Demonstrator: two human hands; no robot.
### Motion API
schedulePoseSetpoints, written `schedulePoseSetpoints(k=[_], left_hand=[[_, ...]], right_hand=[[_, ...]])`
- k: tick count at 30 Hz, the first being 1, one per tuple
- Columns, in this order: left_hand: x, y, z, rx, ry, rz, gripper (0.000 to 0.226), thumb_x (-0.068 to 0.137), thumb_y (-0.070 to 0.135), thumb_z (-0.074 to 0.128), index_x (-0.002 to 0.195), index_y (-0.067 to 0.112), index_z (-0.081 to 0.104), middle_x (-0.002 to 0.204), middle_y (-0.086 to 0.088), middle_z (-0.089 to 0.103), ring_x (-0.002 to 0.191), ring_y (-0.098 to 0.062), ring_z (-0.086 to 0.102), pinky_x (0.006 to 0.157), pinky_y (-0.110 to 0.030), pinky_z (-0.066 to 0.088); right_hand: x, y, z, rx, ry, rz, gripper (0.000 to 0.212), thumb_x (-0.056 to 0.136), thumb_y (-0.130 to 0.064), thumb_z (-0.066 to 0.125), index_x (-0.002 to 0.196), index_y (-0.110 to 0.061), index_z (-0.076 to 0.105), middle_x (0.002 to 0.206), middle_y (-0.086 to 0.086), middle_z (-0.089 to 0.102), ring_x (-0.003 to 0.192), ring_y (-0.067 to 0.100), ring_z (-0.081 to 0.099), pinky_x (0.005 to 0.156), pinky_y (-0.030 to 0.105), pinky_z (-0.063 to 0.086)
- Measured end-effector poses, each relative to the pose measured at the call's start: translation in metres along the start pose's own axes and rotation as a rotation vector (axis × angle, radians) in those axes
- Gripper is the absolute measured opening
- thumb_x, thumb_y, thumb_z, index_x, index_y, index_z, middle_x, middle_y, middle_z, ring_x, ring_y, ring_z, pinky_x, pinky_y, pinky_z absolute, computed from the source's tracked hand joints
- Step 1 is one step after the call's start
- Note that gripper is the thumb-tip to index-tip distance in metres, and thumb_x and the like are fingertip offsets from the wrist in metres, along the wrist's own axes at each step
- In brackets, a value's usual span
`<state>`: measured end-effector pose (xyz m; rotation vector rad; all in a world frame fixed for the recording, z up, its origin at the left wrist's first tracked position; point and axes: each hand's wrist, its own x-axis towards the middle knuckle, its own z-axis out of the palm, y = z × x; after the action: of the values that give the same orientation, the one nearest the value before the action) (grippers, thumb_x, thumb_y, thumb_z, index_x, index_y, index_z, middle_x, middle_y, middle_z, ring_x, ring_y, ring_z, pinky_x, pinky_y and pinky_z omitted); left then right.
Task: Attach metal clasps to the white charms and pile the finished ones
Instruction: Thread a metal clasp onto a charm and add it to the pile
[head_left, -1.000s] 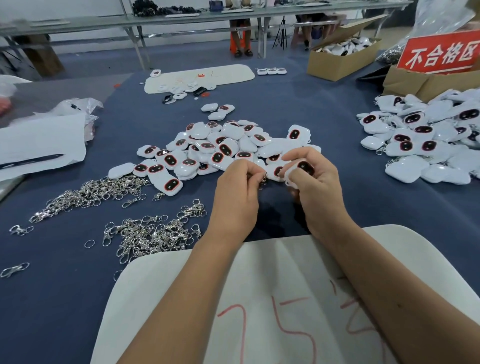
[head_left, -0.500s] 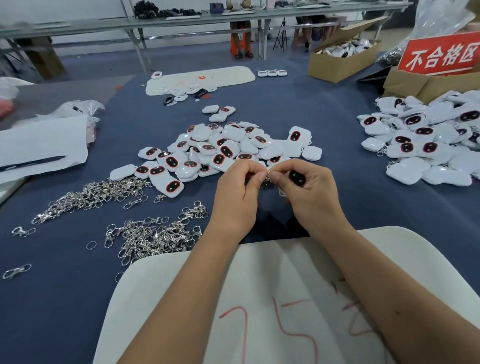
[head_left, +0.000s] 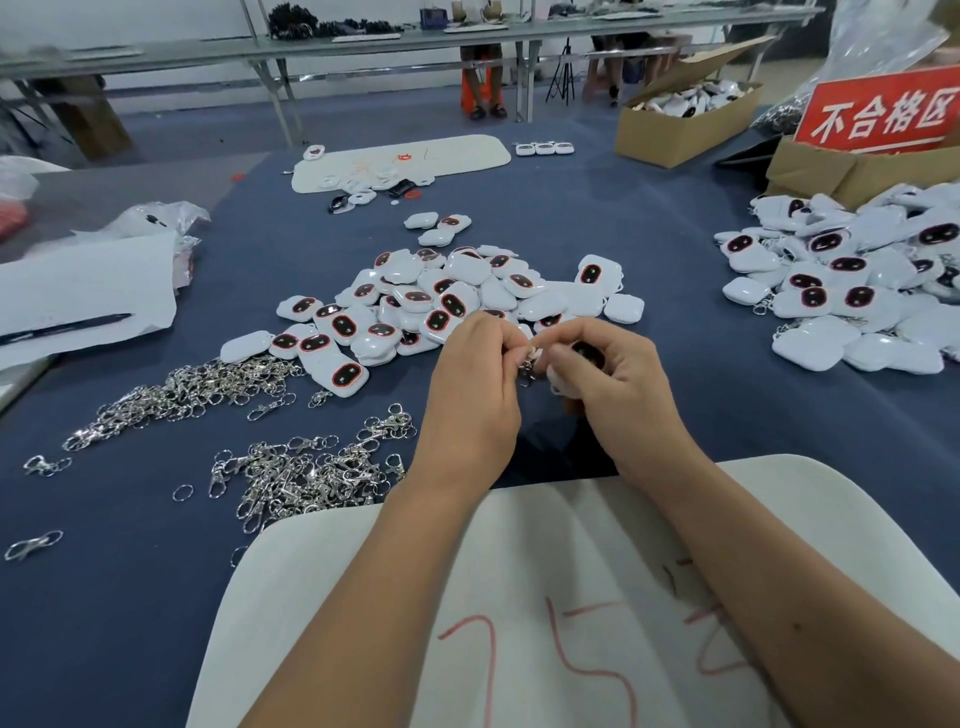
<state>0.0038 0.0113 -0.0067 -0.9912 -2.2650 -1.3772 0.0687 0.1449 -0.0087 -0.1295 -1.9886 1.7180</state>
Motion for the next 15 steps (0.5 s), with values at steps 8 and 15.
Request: schedulePoseSetpoints(k=[8,15], left_hand=[[0.0001,-0.0007,0.0009,0.037,-0.089,0.022,0.016,0.094,-0.004,0.052,0.084,0.008,0.055,0.085,-0.002,0.056,0.081,-0.021,0.048,0.072,-0.034,0.041],[-0.0025,-0.0019,0.0021,0.038,-0.158,0.009,0.019,0.094,0.001,0.048,0.082,0.016,0.051,0.084,0.003,0.053,0.080,-0.018,0.046,0.069,-0.028,0.038]], right_hand=[[0.0051,0.0029,-0.0022,0.030,0.161,0.058,0.021,0.102,-0.010,0.063,0.121,-0.019,0.067,0.083,-0.001,0.068,0.075,0.011,0.065,0.074,0.023,0.057],[0.0044,0.0049,-0.0002,-0.091,0.206,0.026,0.028,0.096,-0.013,0.072,0.123,-0.022,0.073,0.073,-0.023,0.065,0.068,0.003,0.060,0.072,0.025,0.057]])
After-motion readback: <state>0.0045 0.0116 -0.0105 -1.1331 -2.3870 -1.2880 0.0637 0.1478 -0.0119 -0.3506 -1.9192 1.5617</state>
